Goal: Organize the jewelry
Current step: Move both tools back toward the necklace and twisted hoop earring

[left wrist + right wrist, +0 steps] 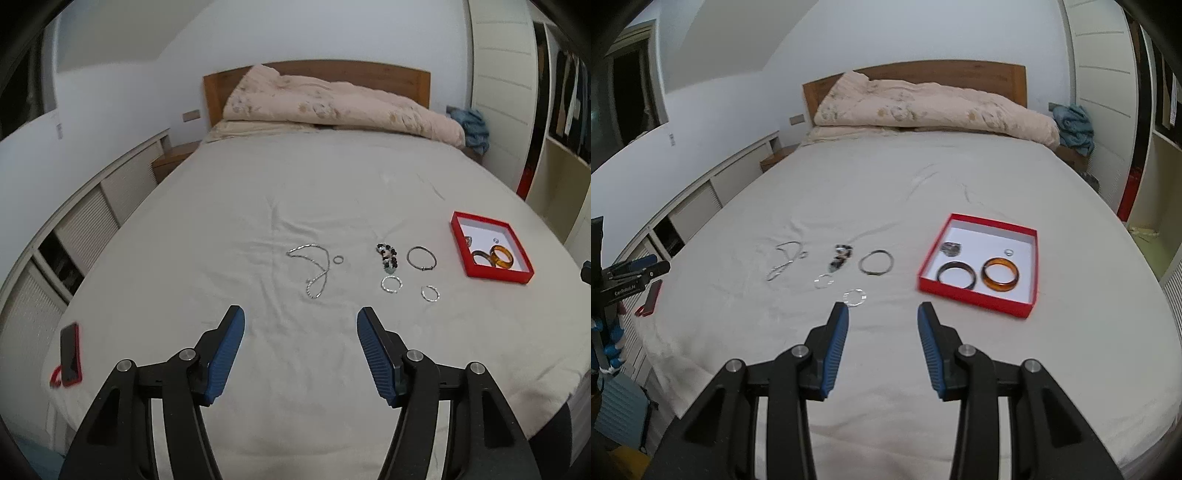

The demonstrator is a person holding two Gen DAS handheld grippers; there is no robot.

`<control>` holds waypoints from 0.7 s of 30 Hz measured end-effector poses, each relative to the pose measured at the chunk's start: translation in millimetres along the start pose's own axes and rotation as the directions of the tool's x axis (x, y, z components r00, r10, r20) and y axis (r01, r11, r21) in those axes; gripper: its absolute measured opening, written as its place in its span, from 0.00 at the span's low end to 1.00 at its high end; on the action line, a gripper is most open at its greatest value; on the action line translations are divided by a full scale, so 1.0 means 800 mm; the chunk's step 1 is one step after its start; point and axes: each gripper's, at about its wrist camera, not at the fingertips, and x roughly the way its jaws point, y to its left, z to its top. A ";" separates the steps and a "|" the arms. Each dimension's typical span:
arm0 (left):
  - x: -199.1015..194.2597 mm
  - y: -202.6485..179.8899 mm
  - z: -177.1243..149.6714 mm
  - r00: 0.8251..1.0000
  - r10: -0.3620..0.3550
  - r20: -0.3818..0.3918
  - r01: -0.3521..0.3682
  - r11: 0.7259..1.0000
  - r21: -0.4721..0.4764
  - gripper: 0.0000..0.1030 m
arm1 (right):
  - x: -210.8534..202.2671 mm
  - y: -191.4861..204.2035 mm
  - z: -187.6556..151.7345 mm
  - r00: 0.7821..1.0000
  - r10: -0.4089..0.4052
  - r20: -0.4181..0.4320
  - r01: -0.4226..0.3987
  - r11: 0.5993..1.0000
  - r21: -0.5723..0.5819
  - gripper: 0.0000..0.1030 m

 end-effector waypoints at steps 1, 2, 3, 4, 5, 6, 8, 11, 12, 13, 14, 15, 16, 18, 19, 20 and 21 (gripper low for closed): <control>-0.009 0.003 -0.006 1.000 0.001 0.013 -0.001 1.000 -0.011 0.61 | -0.007 0.010 -0.002 1.000 0.004 0.008 -0.004 1.000 -0.006 0.36; -0.016 0.004 -0.010 1.000 0.005 0.023 -0.004 1.000 -0.020 0.61 | -0.014 0.021 -0.004 1.000 0.009 0.016 -0.009 1.000 -0.013 0.36; -0.026 0.009 -0.016 0.999 0.009 0.034 -0.007 1.000 -0.030 0.61 | -0.022 0.031 -0.006 1.000 0.016 0.024 -0.016 1.000 -0.021 0.36; -0.035 0.013 -0.021 0.999 0.009 0.042 -0.007 0.999 -0.039 0.61 | -0.030 0.038 -0.010 0.999 0.023 0.031 -0.022 0.999 -0.029 0.36; -0.044 0.018 -0.026 0.999 0.010 0.051 -0.007 0.999 -0.048 0.61 | -0.037 0.048 -0.011 0.999 0.028 0.041 -0.026 0.999 -0.041 0.36; -0.050 0.020 -0.029 0.998 0.013 0.059 -0.010 0.999 -0.052 0.61 | -0.043 0.057 -0.013 0.998 0.032 0.049 -0.029 0.998 -0.053 0.36; -0.067 0.026 -0.037 0.997 0.018 0.081 -0.013 0.998 -0.063 0.61 | -0.050 0.069 -0.014 0.997 0.042 0.059 -0.038 0.997 -0.068 0.36; -0.087 0.035 -0.044 0.994 0.027 0.104 -0.019 0.997 -0.080 0.61 | -0.059 0.089 -0.015 0.995 0.065 0.077 -0.058 0.995 -0.083 0.36; -0.092 0.038 -0.046 0.994 0.030 0.110 -0.020 0.996 -0.087 0.61 | -0.060 0.095 -0.015 0.994 0.079 0.081 -0.072 0.994 -0.088 0.36; -0.095 0.041 -0.047 0.993 0.032 0.113 -0.021 0.996 -0.091 0.61 | -0.061 0.101 -0.016 0.993 0.086 0.082 -0.079 0.993 -0.091 0.36; -0.097 0.042 -0.048 0.993 0.033 0.115 -0.022 0.995 -0.096 0.61 | -0.060 0.106 -0.016 0.992 0.093 0.084 -0.085 0.992 -0.097 0.36; -0.097 0.042 -0.047 0.993 0.034 0.117 -0.022 0.995 -0.099 0.62 | -0.057 0.111 -0.015 0.992 0.100 0.082 -0.091 0.990 -0.104 0.36; -0.095 0.042 -0.047 0.992 0.038 0.118 -0.026 0.994 -0.102 0.63 | -0.055 0.116 -0.017 0.991 0.107 0.079 -0.098 0.989 -0.108 0.36; -0.089 0.041 -0.047 0.993 0.040 0.115 -0.027 0.994 -0.109 0.67 | -0.048 0.124 -0.019 0.991 0.116 0.070 -0.107 0.987 -0.116 0.36; -0.087 0.039 -0.049 0.993 0.041 0.113 -0.029 0.993 -0.113 0.68 | -0.043 0.127 -0.021 0.991 0.121 0.061 -0.113 0.987 -0.118 0.36; -0.082 0.039 -0.049 0.993 0.041 0.109 -0.028 0.993 -0.115 0.68 | -0.038 0.129 -0.023 0.991 0.124 0.052 -0.117 0.986 -0.120 0.36; -0.075 0.039 -0.049 0.994 0.041 0.104 -0.029 0.993 -0.116 0.68 | -0.033 0.130 -0.025 0.991 0.124 0.046 -0.118 0.986 -0.122 0.36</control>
